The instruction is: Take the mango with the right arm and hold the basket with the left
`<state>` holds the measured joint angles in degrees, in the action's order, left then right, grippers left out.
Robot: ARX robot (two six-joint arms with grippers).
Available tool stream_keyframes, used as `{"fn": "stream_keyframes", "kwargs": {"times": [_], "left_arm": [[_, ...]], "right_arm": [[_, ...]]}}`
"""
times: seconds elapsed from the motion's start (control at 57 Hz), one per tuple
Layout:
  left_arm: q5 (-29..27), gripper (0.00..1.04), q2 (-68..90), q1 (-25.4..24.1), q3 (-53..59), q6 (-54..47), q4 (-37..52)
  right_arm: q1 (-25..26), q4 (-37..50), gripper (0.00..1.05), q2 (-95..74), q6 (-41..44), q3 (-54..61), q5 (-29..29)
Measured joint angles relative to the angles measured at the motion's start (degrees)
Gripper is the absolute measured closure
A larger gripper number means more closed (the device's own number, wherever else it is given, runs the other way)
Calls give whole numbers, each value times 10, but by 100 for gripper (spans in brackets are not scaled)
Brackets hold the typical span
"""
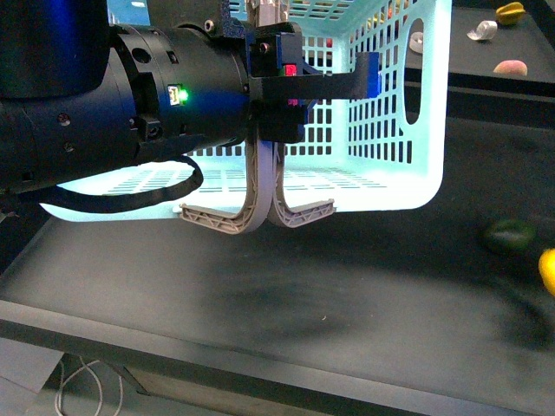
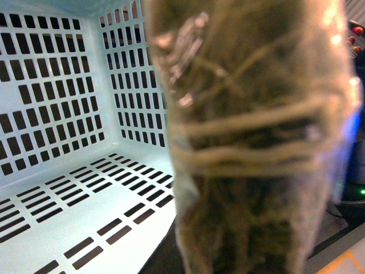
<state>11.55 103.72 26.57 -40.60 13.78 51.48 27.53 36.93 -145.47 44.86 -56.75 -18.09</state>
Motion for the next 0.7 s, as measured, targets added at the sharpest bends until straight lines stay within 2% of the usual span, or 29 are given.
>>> {"fn": "stream_keyframes", "kwargs": {"times": [0.316,0.613,0.701], "left_arm": [[1,101,0,0,0,0,0],[0,101,0,0,0,0,0],[0,101,0,0,0,0,0]], "right_arm": [[-69,103,46,174,-128,137,-61],[-158,112,46,377,-285,227,-103],[-202,117,46,454,-349,241,-100]]}}
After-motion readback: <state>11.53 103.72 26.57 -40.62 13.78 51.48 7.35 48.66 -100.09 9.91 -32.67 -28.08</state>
